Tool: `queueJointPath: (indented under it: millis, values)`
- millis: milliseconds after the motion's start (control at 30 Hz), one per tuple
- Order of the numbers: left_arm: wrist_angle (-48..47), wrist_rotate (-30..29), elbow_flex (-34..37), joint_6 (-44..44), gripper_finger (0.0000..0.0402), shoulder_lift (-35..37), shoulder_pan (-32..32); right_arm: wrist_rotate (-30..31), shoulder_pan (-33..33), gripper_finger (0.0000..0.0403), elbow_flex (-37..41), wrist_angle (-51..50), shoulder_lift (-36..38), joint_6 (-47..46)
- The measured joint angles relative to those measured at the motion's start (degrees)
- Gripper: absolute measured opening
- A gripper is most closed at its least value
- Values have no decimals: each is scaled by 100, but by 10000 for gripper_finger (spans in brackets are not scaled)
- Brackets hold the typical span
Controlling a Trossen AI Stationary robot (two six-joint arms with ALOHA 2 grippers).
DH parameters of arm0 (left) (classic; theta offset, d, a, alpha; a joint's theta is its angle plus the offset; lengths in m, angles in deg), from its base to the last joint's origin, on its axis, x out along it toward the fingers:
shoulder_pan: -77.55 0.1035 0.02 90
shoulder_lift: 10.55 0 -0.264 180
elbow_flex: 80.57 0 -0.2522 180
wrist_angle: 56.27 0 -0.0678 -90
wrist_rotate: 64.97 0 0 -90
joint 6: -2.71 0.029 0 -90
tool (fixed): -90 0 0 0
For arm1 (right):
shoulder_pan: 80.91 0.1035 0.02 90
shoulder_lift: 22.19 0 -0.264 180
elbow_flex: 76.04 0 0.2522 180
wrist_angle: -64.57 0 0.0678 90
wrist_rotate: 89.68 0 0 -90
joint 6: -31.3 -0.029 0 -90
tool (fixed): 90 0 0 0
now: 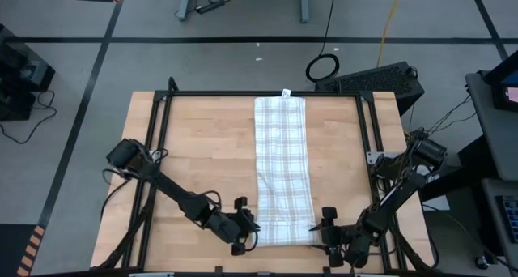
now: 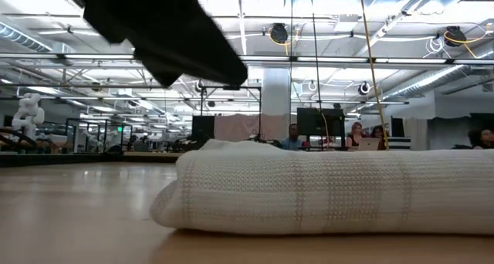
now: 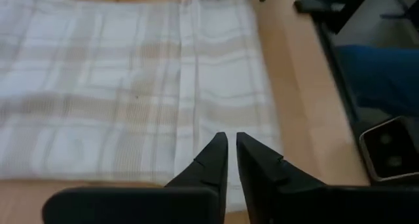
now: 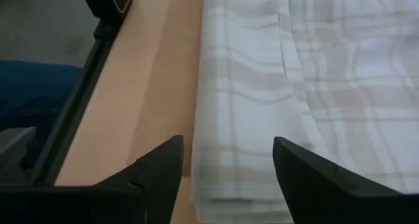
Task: Roll towel into tight, uniform cylinder
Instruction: Roll the white towel
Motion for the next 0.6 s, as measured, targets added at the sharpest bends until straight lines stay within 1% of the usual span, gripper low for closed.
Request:
queueJointPath:
  millis: [133, 233, 333, 600]
  values:
    - [14, -8, -2, -20, 50, 30, -9, 13, 0, 243, 1, -10, 211, 51]
    - [11, -26, -2, -165, 67, 31, -22, 45, 0, 253, 1, -29, 377, 117]
    - [63, -133, -2, -168, 95, 31, -38, 52, 0, 256, 2, -46, 454, 151]
    - [420, -249, -2, 47, 188, 31, -118, 74, -2, 248, 0, -43, 476, 195]
